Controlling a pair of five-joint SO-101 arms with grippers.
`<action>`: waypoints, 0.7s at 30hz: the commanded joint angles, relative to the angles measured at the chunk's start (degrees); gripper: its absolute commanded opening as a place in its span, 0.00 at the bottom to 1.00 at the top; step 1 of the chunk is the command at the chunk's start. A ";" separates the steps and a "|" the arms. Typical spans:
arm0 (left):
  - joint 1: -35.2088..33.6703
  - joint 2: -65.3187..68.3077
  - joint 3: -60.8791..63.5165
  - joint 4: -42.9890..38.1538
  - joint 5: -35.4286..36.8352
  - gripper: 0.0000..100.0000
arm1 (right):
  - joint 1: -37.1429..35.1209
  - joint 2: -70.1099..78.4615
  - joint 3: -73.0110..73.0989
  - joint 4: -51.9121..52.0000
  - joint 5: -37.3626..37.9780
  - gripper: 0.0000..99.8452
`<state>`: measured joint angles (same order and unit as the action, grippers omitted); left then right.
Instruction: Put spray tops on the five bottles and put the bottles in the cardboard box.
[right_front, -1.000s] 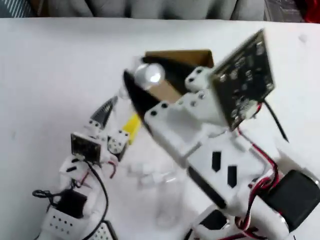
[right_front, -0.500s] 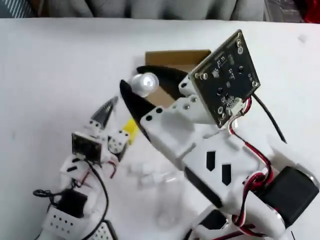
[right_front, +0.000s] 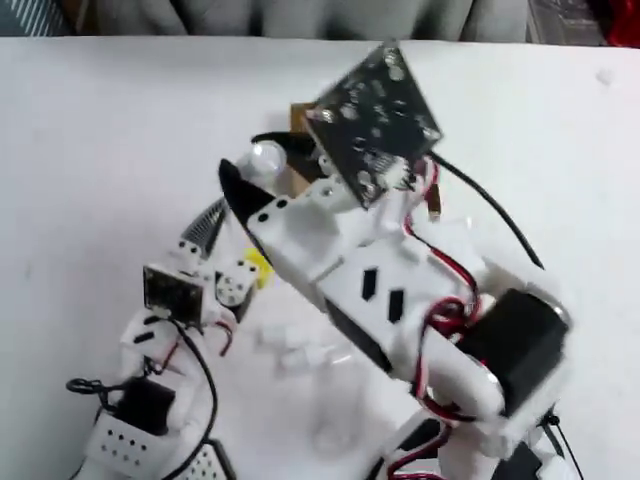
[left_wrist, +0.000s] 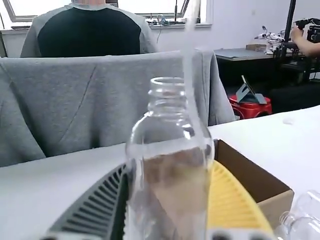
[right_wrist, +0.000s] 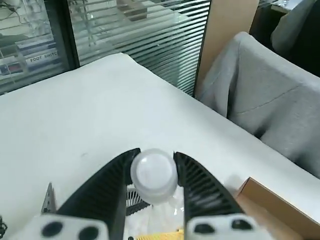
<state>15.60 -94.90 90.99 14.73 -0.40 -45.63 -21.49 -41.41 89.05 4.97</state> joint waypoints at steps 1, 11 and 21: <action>-0.40 -1.10 -0.35 -1.41 -0.62 0.02 | 0.04 -0.22 0.35 -3.74 0.35 0.02; -0.40 -1.10 -0.26 -1.41 -0.62 0.02 | 5.05 -0.22 8.44 -8.48 0.26 0.02; -0.40 -1.10 -0.18 -1.41 -0.62 0.02 | 7.87 -3.38 2.29 -11.47 -4.48 0.02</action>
<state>15.69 -94.90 90.99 14.73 -0.40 -38.68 -22.81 -36.04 79.03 2.86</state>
